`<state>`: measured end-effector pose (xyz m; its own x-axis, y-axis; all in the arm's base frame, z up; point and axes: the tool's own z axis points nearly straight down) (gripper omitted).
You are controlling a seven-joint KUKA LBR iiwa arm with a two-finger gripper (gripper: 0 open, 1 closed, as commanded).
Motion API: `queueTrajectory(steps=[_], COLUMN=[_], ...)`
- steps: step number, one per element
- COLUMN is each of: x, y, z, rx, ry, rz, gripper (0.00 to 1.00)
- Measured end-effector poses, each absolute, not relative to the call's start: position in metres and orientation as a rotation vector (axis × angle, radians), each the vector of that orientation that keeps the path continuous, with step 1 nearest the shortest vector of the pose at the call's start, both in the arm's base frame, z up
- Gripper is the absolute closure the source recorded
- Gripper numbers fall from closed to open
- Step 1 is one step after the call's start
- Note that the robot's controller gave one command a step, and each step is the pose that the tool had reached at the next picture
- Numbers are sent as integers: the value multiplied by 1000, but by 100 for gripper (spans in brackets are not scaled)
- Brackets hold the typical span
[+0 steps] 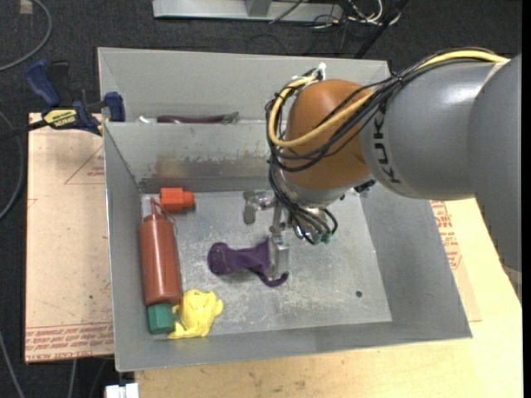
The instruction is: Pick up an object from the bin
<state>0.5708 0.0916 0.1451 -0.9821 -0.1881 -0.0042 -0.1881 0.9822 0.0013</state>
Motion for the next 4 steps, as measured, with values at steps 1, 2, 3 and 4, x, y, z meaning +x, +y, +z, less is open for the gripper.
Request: queueTrajectory(steps=[1, 2, 3, 4], x=[553, 554, 554, 552], y=[106, 114, 113, 113], z=[85, 71, 71, 73], rx=[14, -208, -207, -207], ry=[3138, 3126, 3127, 3131], rz=[5, 5, 5, 4], gripper=[0, 100, 100, 100])
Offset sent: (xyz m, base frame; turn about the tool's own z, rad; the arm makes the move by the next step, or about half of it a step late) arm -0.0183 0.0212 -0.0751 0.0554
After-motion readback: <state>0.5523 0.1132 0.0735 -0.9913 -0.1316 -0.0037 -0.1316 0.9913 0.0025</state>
